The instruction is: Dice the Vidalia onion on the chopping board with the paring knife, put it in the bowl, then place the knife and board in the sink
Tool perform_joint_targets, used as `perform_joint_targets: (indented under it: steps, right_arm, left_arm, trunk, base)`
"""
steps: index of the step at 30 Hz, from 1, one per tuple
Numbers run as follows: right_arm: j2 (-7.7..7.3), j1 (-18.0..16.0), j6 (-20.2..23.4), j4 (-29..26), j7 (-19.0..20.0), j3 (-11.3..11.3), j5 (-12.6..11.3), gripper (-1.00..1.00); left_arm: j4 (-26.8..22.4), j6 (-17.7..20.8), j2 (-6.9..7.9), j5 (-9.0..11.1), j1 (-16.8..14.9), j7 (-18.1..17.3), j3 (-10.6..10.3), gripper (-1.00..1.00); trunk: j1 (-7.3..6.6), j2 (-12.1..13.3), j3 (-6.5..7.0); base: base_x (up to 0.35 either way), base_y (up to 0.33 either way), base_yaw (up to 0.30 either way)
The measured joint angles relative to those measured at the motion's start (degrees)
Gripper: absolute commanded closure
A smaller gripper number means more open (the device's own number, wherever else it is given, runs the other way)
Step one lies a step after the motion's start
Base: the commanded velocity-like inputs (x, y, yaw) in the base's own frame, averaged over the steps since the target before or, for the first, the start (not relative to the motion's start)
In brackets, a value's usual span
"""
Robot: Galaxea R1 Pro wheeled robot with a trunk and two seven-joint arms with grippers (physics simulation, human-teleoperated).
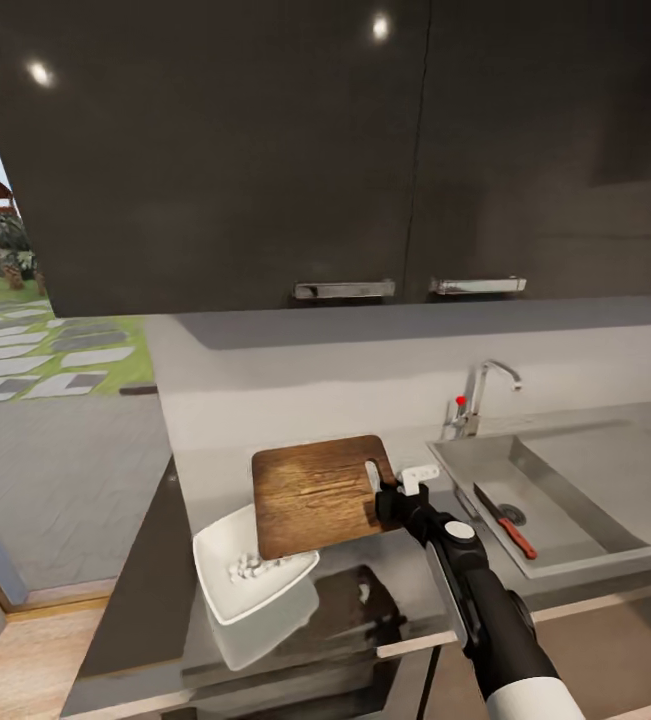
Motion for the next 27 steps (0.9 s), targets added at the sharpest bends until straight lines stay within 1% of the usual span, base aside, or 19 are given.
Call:
perform_joint_targets:
  steps: [4,6,11,27]
  right_arm:
    - [0.49,0.0,0.35,-0.17,-0.36,-0.06,0.17,1.0]
    - [0.92,0.0,0.39,-0.19,-1.19,-0.09,0.29,1.0]
    - [1.12,0.0,0.4,-0.2,-3.33,-0.09,0.22,1.0]
    - [1.14,0.0,0.4,-0.2,-3.62,-0.08,0.04,1.0]
  left_arm:
    - [0.0,0.0,0.0,0.01,0.0,0.0,0.0,-1.0]
    - [0.0,0.0,0.0,0.01,0.0,0.0,0.0,-1.0]
    - [0.46,0.0,-0.01,-0.04,0.0,0.02,0.0,-1.0]
    - [0.71,0.0,-0.18,-0.08,0.0,0.02,0.06,-1.0]
  trunk:
    - [0.0,0.0,0.0]
    - [0.0,0.0,0.0]
    - [0.0,0.01,0.0]
    - [0.0,0.01,0.0]
  base:
    - [0.0,-0.323,0.0]
    - [0.0,-0.323,0.0]
    - [0.0,-0.323,0.0]
    - [0.0,-0.323,0.0]
